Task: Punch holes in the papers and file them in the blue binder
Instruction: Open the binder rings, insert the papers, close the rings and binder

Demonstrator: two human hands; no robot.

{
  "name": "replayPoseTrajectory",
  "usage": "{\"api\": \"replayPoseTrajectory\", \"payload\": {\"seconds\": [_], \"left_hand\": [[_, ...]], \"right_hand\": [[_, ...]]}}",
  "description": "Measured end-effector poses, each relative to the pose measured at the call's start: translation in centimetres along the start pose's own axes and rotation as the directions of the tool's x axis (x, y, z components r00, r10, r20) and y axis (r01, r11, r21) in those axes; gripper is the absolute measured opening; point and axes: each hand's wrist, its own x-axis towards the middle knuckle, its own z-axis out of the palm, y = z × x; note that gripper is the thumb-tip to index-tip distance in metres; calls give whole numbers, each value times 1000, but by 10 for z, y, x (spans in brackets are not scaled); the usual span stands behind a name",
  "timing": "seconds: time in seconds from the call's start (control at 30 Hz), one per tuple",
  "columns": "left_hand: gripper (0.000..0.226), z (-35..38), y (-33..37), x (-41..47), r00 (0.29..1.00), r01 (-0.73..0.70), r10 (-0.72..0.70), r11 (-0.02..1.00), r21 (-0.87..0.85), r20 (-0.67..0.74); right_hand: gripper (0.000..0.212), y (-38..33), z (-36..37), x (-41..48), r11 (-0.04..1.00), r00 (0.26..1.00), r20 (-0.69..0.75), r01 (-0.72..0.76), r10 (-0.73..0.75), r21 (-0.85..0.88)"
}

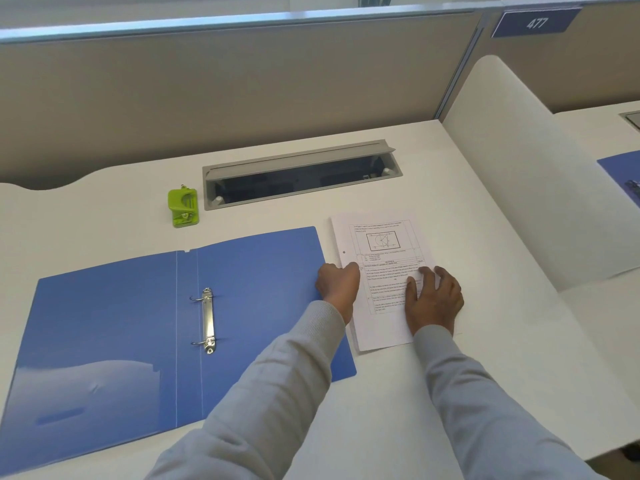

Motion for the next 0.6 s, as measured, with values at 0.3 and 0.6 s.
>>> {"api": "replayPoseTrajectory", "payload": {"seconds": [0.3,0.6], "left_hand": [[10,6,-1,0,998,-38,36,999,33,56],[52,8,-1,-6,997,-59,60,998,-23,40]], "right_hand": [[45,-2,0,1,1000,1000,9,-9,9,11],[47,-2,-4,1,1000,998,52,-23,23,1]]}}
